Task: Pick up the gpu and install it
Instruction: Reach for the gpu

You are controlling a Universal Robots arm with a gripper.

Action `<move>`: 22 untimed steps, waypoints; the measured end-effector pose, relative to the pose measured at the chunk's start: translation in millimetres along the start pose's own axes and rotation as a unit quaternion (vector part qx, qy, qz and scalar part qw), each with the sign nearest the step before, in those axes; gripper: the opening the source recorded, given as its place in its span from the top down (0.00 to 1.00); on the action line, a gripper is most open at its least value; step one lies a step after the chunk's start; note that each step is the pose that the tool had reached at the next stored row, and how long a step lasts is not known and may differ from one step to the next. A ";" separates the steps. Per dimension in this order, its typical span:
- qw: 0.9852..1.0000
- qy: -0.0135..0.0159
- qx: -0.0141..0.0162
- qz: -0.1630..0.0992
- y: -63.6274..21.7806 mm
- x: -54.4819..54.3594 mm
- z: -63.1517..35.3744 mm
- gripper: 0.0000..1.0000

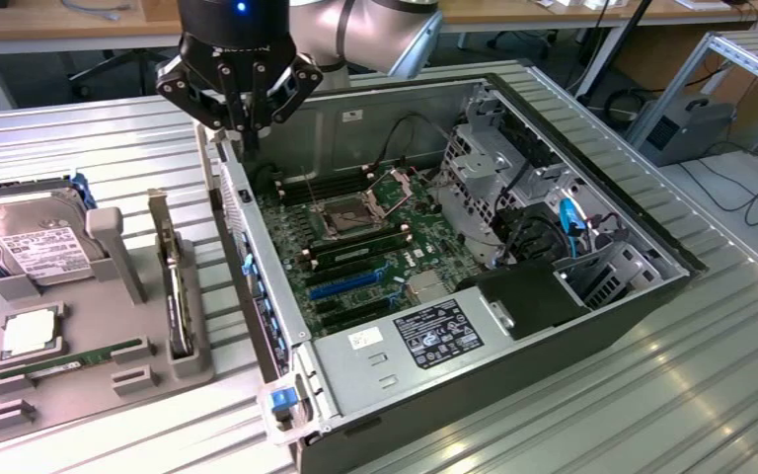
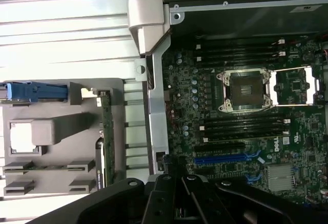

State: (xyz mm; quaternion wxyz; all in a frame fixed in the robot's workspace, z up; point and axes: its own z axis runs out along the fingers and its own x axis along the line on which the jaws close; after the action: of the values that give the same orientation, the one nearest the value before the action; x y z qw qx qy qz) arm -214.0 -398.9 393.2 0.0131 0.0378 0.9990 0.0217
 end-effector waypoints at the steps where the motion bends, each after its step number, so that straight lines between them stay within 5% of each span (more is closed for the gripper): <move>1: 1.000 0.000 0.000 0.000 -0.1 0.5 0.0 0.89; 22: 1.000 0.000 0.000 0.000 -0.9 12.6 -0.3 0.89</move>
State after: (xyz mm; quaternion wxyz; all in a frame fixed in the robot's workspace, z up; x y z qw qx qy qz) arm -226.6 -398.9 393.2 0.0131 0.0379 0.9990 0.0212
